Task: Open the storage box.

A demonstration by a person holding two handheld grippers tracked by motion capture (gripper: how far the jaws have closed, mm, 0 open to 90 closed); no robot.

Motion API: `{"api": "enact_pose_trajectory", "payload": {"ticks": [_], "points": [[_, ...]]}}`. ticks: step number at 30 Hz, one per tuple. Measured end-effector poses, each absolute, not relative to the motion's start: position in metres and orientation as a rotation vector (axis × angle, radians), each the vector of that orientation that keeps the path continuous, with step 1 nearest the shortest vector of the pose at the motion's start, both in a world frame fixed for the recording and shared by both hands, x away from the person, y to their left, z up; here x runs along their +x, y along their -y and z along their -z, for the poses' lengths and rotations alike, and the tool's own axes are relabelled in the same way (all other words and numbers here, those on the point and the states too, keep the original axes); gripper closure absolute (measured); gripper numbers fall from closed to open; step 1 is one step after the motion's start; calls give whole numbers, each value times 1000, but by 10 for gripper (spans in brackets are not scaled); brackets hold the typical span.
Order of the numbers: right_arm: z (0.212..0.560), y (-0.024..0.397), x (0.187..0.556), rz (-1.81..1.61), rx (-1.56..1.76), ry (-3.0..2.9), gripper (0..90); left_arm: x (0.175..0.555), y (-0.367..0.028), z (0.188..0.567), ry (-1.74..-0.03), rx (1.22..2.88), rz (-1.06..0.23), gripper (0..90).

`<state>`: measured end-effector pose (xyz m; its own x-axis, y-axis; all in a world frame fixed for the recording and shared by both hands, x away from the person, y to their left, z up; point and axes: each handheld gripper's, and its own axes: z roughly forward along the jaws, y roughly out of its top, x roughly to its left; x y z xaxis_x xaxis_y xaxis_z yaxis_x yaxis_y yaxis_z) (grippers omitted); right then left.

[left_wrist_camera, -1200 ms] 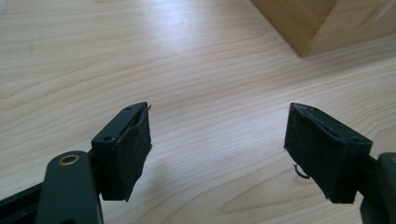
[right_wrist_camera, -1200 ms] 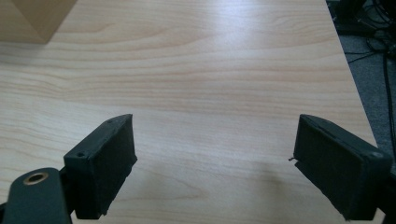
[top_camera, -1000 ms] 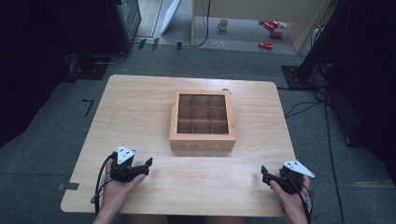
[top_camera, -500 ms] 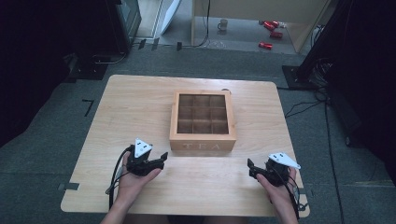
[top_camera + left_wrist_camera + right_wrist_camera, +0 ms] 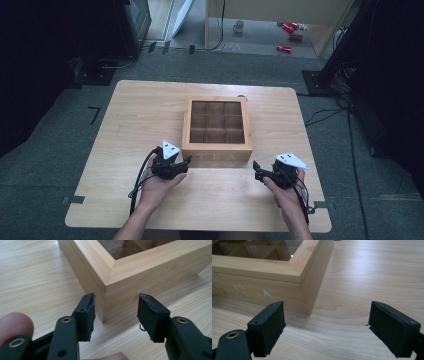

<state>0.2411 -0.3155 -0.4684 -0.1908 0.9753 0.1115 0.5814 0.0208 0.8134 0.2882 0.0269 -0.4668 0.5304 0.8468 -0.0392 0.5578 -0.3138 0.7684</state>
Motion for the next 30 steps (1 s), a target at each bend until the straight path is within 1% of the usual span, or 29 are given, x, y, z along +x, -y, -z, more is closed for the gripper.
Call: {"api": "enact_pose_trajectory", "payload": {"ticks": [2,6,11,15,30], "points": [[466,312,245,-1058,1578,-1815,138,290,-25,467,-1145,2012,-489,546],[464,308,250,-1067,1575,-1814,139,296,-24,468,-1171,1993,-466,552],[462,304,254,-1077,1566,-1825,139,300,-27,469,-1160,1994,-430,528],[462,303,256,-1079,1559,-1831,139,302,-32,466,-1154,1972,-400,562],[463,298,261,-1122,1525,-1856,140,300,-31,460,-1115,1959,-430,569]]}}
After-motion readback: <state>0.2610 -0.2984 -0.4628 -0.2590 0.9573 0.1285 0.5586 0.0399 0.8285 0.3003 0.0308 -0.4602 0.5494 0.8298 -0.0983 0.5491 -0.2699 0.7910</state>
